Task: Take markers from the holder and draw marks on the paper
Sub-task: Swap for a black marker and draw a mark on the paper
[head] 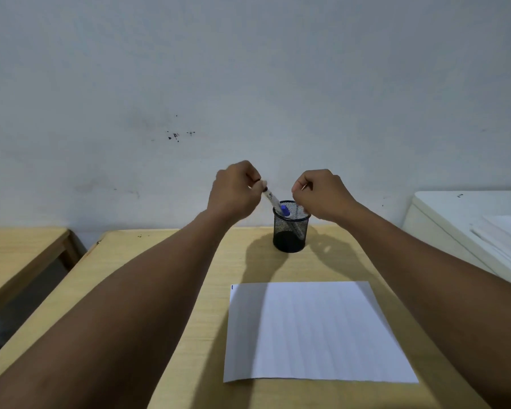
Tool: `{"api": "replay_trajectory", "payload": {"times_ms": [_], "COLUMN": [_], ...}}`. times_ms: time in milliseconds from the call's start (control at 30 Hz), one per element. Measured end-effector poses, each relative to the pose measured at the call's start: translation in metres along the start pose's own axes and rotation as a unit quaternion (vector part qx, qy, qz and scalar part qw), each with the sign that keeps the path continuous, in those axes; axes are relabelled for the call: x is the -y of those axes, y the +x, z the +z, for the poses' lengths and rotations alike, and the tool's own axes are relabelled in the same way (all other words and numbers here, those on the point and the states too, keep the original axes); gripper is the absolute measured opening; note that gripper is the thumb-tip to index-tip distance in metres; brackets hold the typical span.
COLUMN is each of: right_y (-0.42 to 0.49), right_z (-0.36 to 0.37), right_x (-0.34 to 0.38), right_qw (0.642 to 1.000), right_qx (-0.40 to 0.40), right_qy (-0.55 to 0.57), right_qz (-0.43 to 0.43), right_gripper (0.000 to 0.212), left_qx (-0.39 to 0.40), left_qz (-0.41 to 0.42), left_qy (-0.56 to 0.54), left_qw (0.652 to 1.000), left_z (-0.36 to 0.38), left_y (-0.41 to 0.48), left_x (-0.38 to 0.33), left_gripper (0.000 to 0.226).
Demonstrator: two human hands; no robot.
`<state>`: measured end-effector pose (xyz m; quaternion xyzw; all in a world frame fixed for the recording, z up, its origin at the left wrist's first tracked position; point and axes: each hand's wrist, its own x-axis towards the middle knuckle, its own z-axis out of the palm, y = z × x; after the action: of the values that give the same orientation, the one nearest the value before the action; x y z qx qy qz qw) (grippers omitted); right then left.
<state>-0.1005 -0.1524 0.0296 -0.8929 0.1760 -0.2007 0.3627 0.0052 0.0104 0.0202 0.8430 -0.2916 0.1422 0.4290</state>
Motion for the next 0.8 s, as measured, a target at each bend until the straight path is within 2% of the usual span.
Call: {"api": "replay_trajectory", "payload": {"times_ms": [100,200,300,400,600,700,800], "right_y": [-0.011,-0.027,-0.045,-0.054,-0.066,-0.069,-0.071], "right_z": [0.008,0.027,0.057,0.085,0.118,0.124,0.126], "right_x": [0.02,0.038,0.052,0.058,0.053,0.045,0.038], "right_qw": [0.999,0.99,0.968,0.932,0.878,0.874,0.876], "right_qx": [0.025,0.103,0.167,0.179,0.137,0.131,0.14], "right_qy": [0.025,0.073,0.135,0.254,0.388,0.414,0.426], "right_qz": [0.017,0.067,0.132,0.185,0.246,0.219,0.177], "right_gripper": [0.02,0.033,0.053,0.064,0.037,0.028,0.025], "left_qx": [-0.05,-0.063,-0.028,0.023,0.081,0.099,0.095], "left_qz": [-0.052,-0.133,-0.208,-0.238,-0.275,-0.28,-0.276], "left_qy": [-0.09,-0.209,-0.329,-0.38,-0.419,-0.404,-0.383], "left_qw": [0.993,0.967,0.921,0.894,0.861,0.865,0.876], "left_z": [-0.033,-0.057,-0.076,-0.085,-0.086,-0.077,-0.067], "left_y": [-0.016,-0.041,-0.069,-0.091,-0.12,-0.131,-0.138], "left_x": [0.003,0.022,0.044,0.06,0.085,0.095,0.101], "left_gripper": [0.013,0.015,0.013,0.014,0.007,0.019,0.021]}}
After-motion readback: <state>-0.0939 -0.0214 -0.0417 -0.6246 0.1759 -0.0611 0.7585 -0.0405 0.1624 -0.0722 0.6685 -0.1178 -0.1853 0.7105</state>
